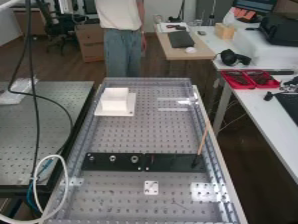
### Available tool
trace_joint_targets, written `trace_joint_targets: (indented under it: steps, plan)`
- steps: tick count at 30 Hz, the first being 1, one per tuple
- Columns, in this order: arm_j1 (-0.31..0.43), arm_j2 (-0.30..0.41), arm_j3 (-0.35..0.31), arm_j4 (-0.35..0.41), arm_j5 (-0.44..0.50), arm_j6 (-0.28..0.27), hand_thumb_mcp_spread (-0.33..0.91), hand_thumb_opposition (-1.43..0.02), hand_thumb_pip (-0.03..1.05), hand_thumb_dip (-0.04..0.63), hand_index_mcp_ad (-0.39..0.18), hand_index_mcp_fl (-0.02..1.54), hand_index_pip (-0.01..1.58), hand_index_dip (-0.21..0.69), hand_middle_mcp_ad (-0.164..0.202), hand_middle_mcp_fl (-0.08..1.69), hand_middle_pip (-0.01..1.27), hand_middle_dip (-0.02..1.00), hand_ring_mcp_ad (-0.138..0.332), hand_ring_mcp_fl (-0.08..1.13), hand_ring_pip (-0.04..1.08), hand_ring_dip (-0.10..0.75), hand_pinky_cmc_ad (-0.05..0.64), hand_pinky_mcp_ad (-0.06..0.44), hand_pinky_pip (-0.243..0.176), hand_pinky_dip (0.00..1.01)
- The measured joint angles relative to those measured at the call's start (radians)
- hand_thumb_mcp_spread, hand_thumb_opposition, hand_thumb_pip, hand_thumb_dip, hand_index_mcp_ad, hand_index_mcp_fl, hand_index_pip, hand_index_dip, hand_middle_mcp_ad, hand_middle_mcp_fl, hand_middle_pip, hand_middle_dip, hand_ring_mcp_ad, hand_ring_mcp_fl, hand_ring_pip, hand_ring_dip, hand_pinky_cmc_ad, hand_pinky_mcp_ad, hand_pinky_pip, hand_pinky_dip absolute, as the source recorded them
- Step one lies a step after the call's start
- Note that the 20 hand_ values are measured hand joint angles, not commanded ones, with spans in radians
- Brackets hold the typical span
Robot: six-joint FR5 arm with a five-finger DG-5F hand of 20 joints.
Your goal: Grab the larger nut and place it in the white container
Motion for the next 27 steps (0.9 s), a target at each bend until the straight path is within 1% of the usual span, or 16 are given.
trace_joint_targets:
  steps: [2,4,5,6,8,9,12,14,15,16,17,18,20,21,25,27]
  plan:
    - [0.000,0.000,0.000,0.000,0.000,0.000,0.00,0.00,0.01,0.007,-0.028,0.01,0.00,-0.009,0.075,0.00,0.01,0.03,0.056,0.00,0.01,0.016,0.052,0.052,0.019,0.02]
    - [0.000,0.000,-0.001,0.001,0.000,0.001,-0.01,0.00,0.01,0.003,-0.023,0.01,0.00,-0.009,0.059,0.00,0.01,0.04,0.042,0.00,0.01,0.019,0.049,0.044,0.019,0.02]
    - [0.000,0.000,-0.001,0.001,0.000,0.001,0.01,-0.04,0.05,0.000,-0.023,0.01,0.00,-0.009,0.059,0.00,0.01,0.04,0.045,0.00,0.01,0.019,0.049,0.045,0.019,0.03]
    - [0.000,0.001,-0.001,0.002,0.001,0.001,0.07,-0.13,0.18,0.014,-0.023,0.01,0.00,-0.012,0.061,0.00,0.02,0.04,0.045,0.00,0.01,0.019,0.045,0.047,0.016,0.06]
    - [0.000,0.001,-0.001,0.002,0.002,0.001,0.16,-0.25,0.31,0.023,-0.023,0.01,0.03,-0.012,0.058,0.00,0.06,0.05,0.049,0.00,0.03,0.019,0.075,0.063,0.005,0.14]
    - [0.000,0.001,-0.001,0.002,0.003,0.001,0.17,-0.36,0.31,0.024,-0.023,0.00,0.04,-0.010,0.061,0.00,0.08,0.06,0.070,0.00,0.04,0.019,0.094,0.079,-0.012,0.19]
    - [0.000,0.001,-0.002,0.003,0.004,0.002,0.19,-0.52,0.33,0.023,-0.023,0.01,0.05,-0.021,0.061,0.00,0.09,0.08,0.124,0.00,0.04,0.019,0.164,0.117,-0.033,0.24]
    - [0.000,0.001,-0.002,0.003,0.005,0.003,0.19,-0.58,0.35,0.021,-0.023,0.01,0.06,-0.028,0.061,0.01,0.11,0.10,0.138,0.00,0.06,0.021,0.201,0.152,-0.051,0.29]
    - [0.000,0.002,-0.003,0.004,0.006,0.003,0.19,-0.61,0.37,0.021,-0.023,0.02,0.07,-0.028,0.061,0.00,0.10,0.11,0.159,0.00,0.06,0.021,0.216,0.161,-0.061,0.31]
    - [0.000,0.002,-0.004,0.004,0.007,0.003,0.19,-0.62,0.38,0.021,-0.023,0.02,0.07,-0.028,0.058,0.00,0.11,0.11,0.154,0.00,0.06,0.021,0.215,0.164,-0.061,0.31]
    - [0.000,0.002,-0.004,0.004,0.008,0.003,0.19,-0.64,0.38,0.021,-0.023,0.02,0.07,-0.028,0.063,0.00,0.12,0.11,0.173,0.00,0.07,0.023,0.234,0.176,-0.061,0.32]
    - [0.000,0.002,-0.005,0.004,0.009,0.002,0.19,-0.65,0.38,0.021,-0.023,0.02,0.08,-0.028,0.059,0.01,0.12,0.12,0.168,0.00,0.08,0.024,0.239,0.182,-0.056,0.33]
    - [0.000,0.002,-0.007,0.005,0.012,0.003,0.18,-0.66,0.39,0.021,-0.023,0.02,0.08,-0.028,0.070,0.01,0.12,0.13,0.188,0.00,0.08,0.028,0.246,0.187,-0.075,0.34]
    - [0.000,0.003,-0.009,0.007,0.013,0.004,0.18,-0.68,0.39,0.021,-0.023,0.03,0.09,-0.024,0.070,0.01,0.12,0.13,0.183,0.00,0.07,0.028,0.255,0.201,-0.075,0.35]
    - [0.000,0.004,-0.016,0.012,0.015,0.004,0.18,-0.71,0.40,0.016,-0.023,0.03,0.09,-0.033,0.072,0.01,0.13,0.13,0.202,0.00,0.09,0.035,0.267,0.201,-0.077,0.37]
    - [0.001,0.005,-0.018,0.013,0.017,0.004,0.18,-0.71,0.40,0.019,-0.024,0.03,0.09,-0.033,0.072,0.00,0.13,0.13,0.206,0.00,0.09,0.037,0.265,0.197,-0.091,0.37]
